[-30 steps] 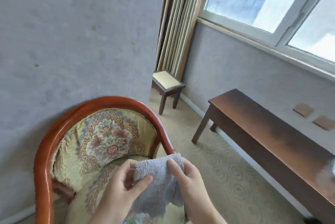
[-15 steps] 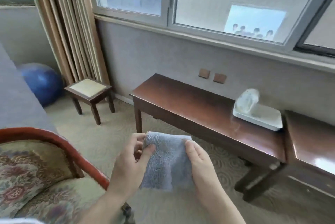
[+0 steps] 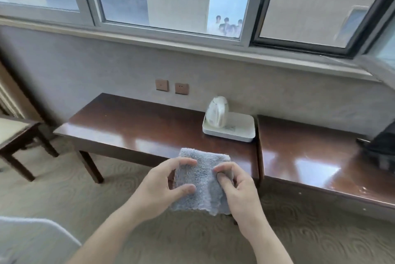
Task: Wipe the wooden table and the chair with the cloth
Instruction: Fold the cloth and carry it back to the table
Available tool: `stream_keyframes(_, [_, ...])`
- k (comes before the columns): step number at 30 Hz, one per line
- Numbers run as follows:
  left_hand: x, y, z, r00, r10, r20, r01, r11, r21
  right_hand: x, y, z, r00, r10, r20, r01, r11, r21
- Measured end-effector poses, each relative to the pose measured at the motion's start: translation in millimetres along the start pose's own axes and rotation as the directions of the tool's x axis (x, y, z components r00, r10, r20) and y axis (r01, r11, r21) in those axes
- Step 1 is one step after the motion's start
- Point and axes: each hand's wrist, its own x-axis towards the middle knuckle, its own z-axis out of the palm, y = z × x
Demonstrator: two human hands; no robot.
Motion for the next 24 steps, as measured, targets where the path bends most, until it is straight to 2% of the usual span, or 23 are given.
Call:
stream_keyframes(5, [82.9,-28.3,14.1,0.989,-0.016,0.144,0.02,0.999,-0.032,54.4,18.5,-20.6,0.991,0.131,0.02,-0.132,0.991,0.024])
stream_keyframes(9, [156.0,-50.8,33.6,0.985,0.06,0.165,-0.057,0.998,-0.021,97.3,30.7,-34.5,0.98,0.195,-0.045,-0.194,0.981,0.005])
stream_keyframes(14, [236.0,-67.6,55.9,0.943,0.09,0.32,-0.087,0.996,-0.023,144.0,43.9,-45.5,0.954,0.24,-0.181,-0.256,0.964,-0.069])
stream_keyframes(18, [287.9,-82.2,62.9,0.909,0.043,0.414,-0.061,0.998,0.03,187.1,62.6,-51.0,0.937,0.26,-0.232,-0.303,0.936,-0.176])
stream_keyframes(20, [312.2,-92.6,69.7,0.902,0.021,0.431,-0.049,0.997,0.054,213.6,78.2,-56.0,0.94,0.267,-0.214,-0.317,0.914,-0.252])
stream_keyframes(24, [363.2,-110.3,89.4,0.897,-0.044,0.44,-0.005,0.994,0.11,274.6,113.8,-78.7,0.934,0.314,-0.172,-0.352,0.896,-0.271])
